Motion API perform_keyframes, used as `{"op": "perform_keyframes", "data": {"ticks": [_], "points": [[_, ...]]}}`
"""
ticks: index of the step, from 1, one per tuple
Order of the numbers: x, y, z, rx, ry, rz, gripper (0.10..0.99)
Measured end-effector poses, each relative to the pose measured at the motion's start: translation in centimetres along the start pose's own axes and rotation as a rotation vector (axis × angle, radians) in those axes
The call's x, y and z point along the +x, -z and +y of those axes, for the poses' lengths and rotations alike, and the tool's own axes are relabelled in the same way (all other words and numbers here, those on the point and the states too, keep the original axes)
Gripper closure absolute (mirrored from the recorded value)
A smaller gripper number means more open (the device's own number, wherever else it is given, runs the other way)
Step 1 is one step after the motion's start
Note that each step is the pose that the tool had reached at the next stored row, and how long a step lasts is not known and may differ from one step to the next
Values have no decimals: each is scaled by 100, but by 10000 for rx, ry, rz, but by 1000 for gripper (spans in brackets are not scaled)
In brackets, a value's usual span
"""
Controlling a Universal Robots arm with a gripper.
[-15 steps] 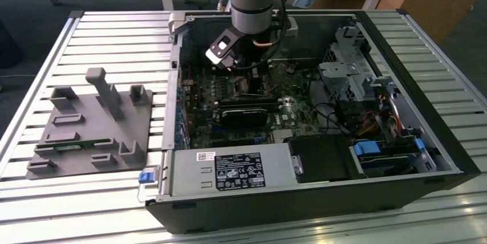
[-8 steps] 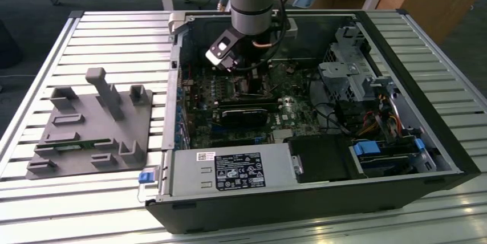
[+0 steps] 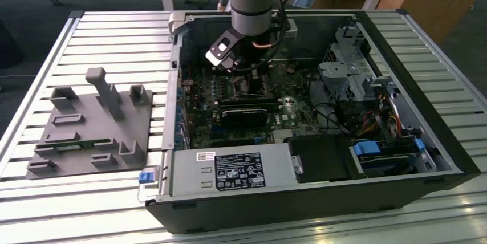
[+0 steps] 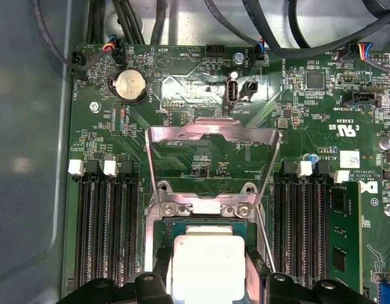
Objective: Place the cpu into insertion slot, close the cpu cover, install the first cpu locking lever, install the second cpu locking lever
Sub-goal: 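Place the cpu into insertion slot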
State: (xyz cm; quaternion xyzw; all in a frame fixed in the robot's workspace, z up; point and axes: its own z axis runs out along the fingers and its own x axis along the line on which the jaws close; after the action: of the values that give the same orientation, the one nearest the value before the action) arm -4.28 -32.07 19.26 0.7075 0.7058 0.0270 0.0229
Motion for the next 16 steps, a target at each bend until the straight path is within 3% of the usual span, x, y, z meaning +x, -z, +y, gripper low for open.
{"op": "perform_keyframes", "data": {"ticks": [10, 11, 16], "points": [[1, -4, 0, -5, 3, 8, 537], [1, -3, 0, -3, 4, 5, 475], [0, 2, 0, 1, 5, -1, 475]]}}
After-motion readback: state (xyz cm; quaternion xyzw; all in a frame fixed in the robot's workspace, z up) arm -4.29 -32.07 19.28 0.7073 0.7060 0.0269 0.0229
